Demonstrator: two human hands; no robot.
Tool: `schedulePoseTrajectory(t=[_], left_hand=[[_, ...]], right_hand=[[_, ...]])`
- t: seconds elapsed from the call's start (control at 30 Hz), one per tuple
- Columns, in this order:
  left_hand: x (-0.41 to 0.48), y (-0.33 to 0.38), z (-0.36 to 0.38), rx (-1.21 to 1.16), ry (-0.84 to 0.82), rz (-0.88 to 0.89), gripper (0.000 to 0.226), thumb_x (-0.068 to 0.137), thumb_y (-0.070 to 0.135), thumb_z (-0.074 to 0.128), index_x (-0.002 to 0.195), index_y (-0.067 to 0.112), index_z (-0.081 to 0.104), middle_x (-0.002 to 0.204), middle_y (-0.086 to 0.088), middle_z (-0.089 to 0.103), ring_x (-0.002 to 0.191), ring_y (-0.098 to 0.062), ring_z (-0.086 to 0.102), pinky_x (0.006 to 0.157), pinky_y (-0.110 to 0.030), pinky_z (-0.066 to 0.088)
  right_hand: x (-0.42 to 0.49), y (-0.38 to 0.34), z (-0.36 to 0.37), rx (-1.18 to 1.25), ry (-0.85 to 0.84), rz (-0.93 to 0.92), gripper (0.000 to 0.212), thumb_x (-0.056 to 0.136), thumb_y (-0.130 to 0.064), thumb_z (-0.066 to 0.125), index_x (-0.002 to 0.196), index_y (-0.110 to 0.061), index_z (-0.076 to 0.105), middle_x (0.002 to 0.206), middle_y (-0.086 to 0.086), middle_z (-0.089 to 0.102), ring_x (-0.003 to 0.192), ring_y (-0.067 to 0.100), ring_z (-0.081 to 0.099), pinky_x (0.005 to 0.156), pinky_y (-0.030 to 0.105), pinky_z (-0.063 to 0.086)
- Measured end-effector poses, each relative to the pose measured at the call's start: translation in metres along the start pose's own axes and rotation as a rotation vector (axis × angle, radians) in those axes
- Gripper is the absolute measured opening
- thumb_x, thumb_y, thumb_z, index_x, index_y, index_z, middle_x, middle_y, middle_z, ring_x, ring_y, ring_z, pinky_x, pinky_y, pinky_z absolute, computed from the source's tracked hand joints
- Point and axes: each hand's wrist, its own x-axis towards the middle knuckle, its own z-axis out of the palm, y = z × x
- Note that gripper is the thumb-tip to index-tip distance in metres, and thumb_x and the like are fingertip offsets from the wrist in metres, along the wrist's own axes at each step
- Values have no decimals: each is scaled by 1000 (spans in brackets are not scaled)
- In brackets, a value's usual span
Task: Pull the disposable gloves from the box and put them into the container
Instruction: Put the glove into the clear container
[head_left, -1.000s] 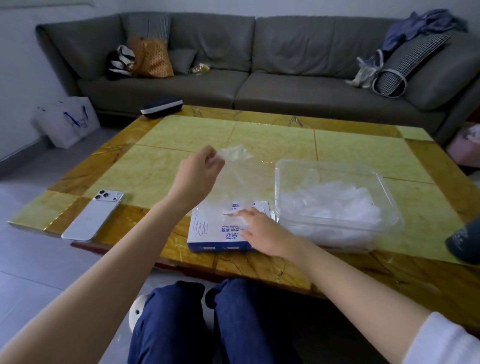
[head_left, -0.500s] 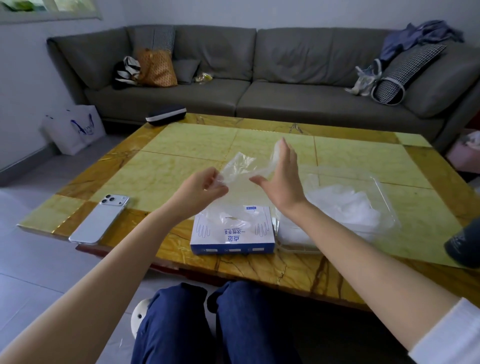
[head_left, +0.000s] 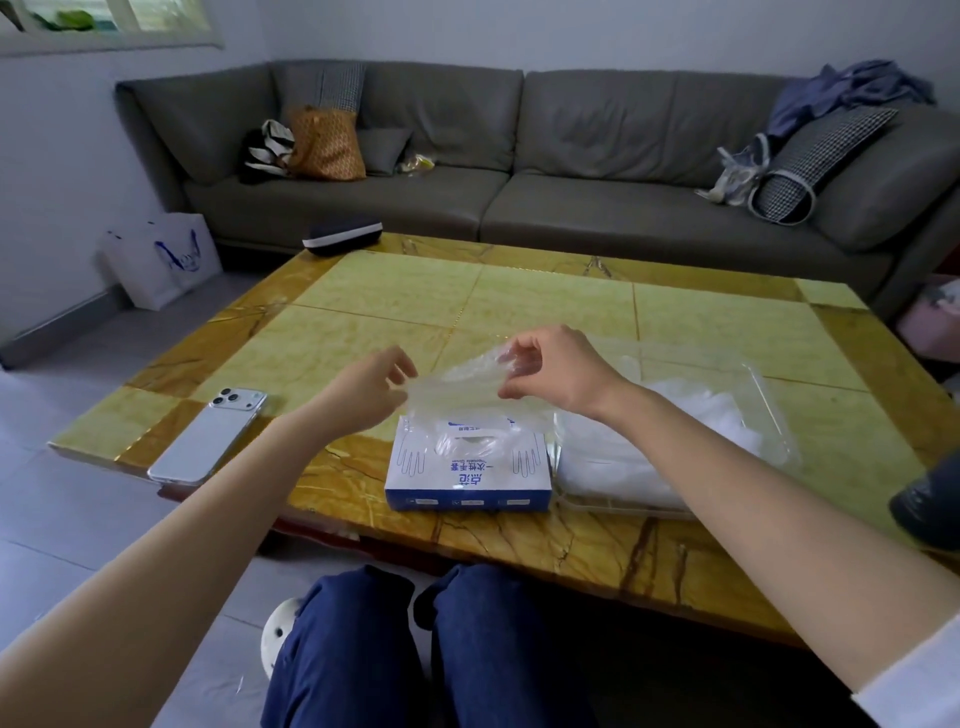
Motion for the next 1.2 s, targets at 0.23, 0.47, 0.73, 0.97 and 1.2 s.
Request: schedulePoseTrajectory(t=[0.23,0.47,0.73,0.97,1.2], left_hand=[[1,65,-17,-171,-308,338,76,81,10,71,142,29,30,135,12,45,125,-2,39,102,-19,30],[27,98,-9,185,-270,352,18,83,13,70,101,11,67,87,5,62,72,4,52,67,-6,41],[55,156,2,44,373,509,17,84,3,61,78,18,55,85,3,56,78,-17,57,73,-33,50],[58,158,53,120,284,596,12,88,1,58,81,11,59,98,-5,57,88,-17,53,79,-32,50],[71,149,115,565,-203,595,21,91,3,47,97,16,64,113,0,56,105,-18,49,95,-30,39]], right_hand=[[-10,-4,-11,-165,-303,-79,36,79,-6,73,110,-20,64,83,-4,61,74,4,57,71,17,46],[-19,9,-54,-308,-246,-2,21,79,-7,73,95,-16,64,87,-11,60,77,-1,57,70,10,46],[-18,38,-113,-588,498,-44,20,84,4,58,96,-9,66,96,7,67,93,27,59,66,27,38],[-56,79,-110,-775,486,-230,38,72,17,56,97,-10,67,93,5,67,87,29,61,59,31,44],[-64,133,-86,-611,-185,271,60,86,10,39,136,-24,47,133,0,53,116,19,53,80,23,37]])
